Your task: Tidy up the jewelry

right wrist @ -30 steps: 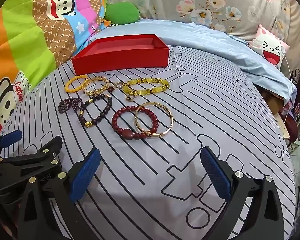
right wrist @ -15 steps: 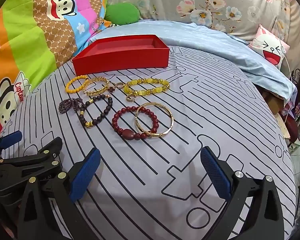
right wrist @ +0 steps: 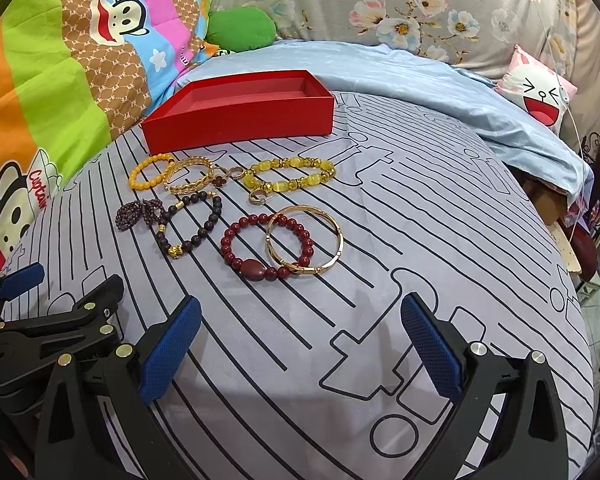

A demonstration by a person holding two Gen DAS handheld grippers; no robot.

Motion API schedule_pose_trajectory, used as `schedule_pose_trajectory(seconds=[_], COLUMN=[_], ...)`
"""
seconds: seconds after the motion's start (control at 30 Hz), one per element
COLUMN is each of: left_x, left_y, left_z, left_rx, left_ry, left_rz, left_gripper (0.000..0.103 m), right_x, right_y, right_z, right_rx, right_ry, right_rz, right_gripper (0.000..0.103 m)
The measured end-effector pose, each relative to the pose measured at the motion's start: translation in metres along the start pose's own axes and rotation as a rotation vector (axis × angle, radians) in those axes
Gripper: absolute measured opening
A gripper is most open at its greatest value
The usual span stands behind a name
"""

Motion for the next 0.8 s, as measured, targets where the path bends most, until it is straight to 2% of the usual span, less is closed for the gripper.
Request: schedule_pose_trajectory(seconds=[0.23, 0.37, 0.8], left_x=[0.0007, 0.0025, 0.0031], left_y=[-0.0019, -0.0015, -0.0014], left_z=[0.0036, 0.0011, 0.0002], left_rx=[-0.023, -0.008, -0.021], left_ry=[-0.013, -0.017, -0.003], left_rz=[0.002, 0.014, 0.014], left_gripper=[0.095, 0.096, 0.096], right_x=[-0.0033, -0.0030, -0.0028], right_y=[0.0007, 0.0007, 0.0012], right_z=[-0.0008, -0.0008, 0.0003], right_rx=[-0.001, 0.000, -0.002], right_ry=[-0.004, -0.005, -0.005], right_rz=[-0.003, -0.004, -0.001], right_gripper=[0.097, 0.097, 0.097])
Point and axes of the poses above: each gripper's, at about its wrist camera, not at the fingertips, and z roughly against the way its jaws point, x to its left, y to its underside, the point moved 3 cm from there along -z, roughly the way its jaws point, and after that the axes turned 2 degrees about x, right-handed, at the moved point
